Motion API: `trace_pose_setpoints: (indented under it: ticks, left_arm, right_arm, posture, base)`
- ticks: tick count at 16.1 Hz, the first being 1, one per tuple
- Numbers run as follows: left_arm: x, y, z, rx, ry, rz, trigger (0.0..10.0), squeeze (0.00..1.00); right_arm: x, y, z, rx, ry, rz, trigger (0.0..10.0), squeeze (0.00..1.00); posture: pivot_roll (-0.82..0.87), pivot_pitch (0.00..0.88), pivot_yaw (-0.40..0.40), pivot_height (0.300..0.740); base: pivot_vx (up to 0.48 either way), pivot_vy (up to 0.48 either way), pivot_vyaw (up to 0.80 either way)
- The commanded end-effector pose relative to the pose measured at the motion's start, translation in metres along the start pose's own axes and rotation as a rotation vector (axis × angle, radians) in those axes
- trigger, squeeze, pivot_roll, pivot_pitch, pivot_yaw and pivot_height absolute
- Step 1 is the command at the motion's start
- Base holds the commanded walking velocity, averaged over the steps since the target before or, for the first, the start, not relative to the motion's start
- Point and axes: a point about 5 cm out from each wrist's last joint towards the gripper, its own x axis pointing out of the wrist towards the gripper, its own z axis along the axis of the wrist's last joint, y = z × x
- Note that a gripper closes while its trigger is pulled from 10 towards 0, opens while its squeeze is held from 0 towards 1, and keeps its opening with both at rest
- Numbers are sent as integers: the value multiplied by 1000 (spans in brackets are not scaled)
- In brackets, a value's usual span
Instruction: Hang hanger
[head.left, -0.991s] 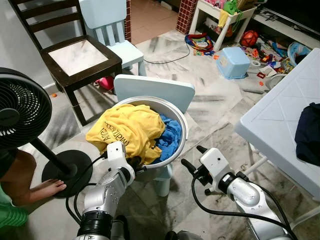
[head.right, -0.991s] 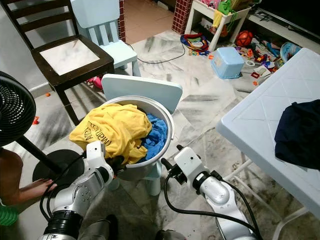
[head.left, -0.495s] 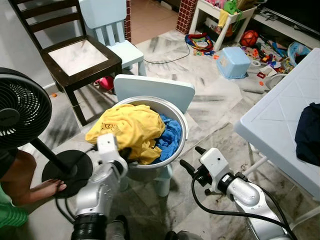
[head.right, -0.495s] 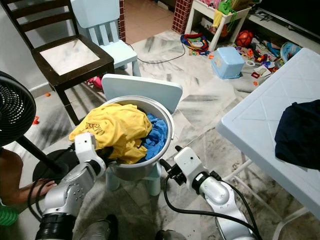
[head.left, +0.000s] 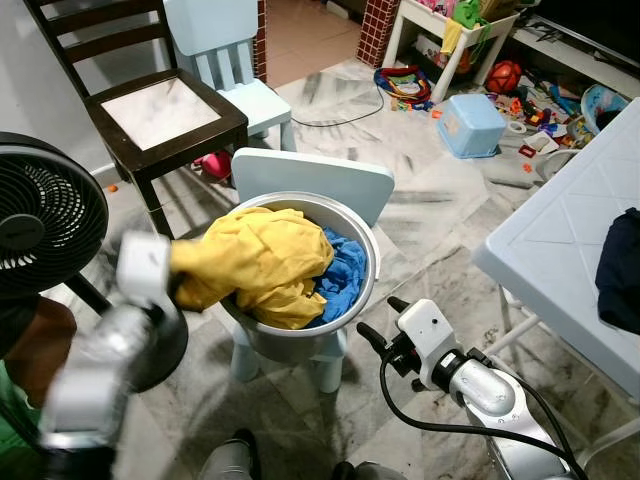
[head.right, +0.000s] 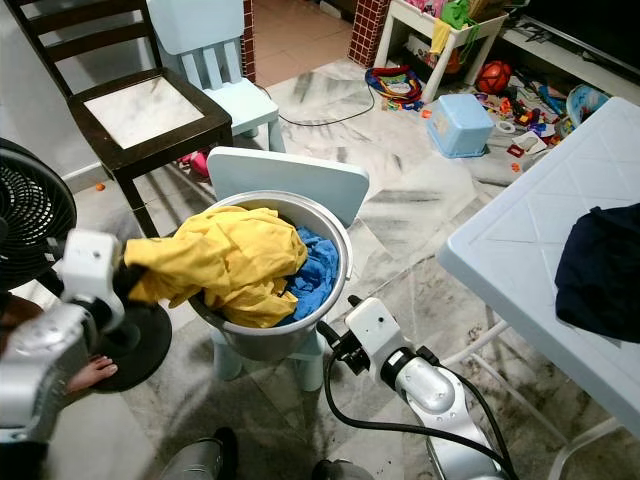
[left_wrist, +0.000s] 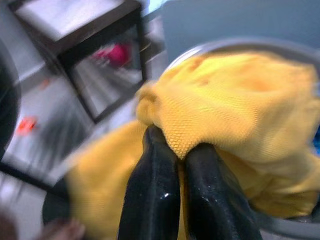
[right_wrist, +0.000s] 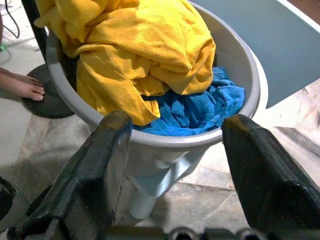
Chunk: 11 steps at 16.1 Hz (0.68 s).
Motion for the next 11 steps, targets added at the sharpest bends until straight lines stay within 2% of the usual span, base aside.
trace_pose_setpoints:
  ticks: [1,2,3,4,5,6,7,9,10,11]
  left_arm:
    - [-4,-15,10,21,-2,-179,0,0]
    - [-11,-10,21,71,18,-297,0,0]
    - [-12,11,41,99,-18,-301,0,0]
    - [-4,34,59,107,-91,-149,0,0]
    - [0,52,72,149,-164,-16,0,0]
    - [2,59,82,167,-224,58,0,0]
    - [3,60,91,184,-283,98,0,0]
    - [6,52,108,315,-338,93,0,0]
    - [10,48,112,340,-344,81,0,0]
    - [16,40,115,392,-347,21,0,0]
  right_arm:
    - [-4,0,-5,7,19,-3,10000,0]
    - [-3,-1,-6,6,20,-2,10000,0]
    - [-2,-2,-6,6,21,-2,10000,0]
    - [0,-2,-5,4,21,-2,10000,0]
    - [2,-3,-4,2,18,-4,10000,0]
    - [2,-3,-4,1,16,-9,10000,0]
    - [3,-3,-4,1,14,-13,10000,0]
    - [4,-2,-3,0,12,-11,10000,0]
    - [4,-2,-4,1,12,-14,10000,0]
    - [5,-2,-3,1,10,-17,10000,0]
  posture:
    - [27,171,-78,740]
    - [30,170,-80,740]
    - [34,166,-82,740]
    - [34,166,-82,740]
    - [35,163,-81,740]
    - [33,161,-83,740]
    - [31,159,-84,740]
    - [35,155,-79,740]
    - [36,154,-77,740]
    - [35,153,-73,740]
  base:
    - [0,0,0]
    - [0,0,0]
    - [0,0,0]
    - [0,0,0]
    - [0,0,0]
    - [0,0,0]
    - [0,0,0]
    - [0,0,0]
    - [0,0,0]
    - [0,0,0]
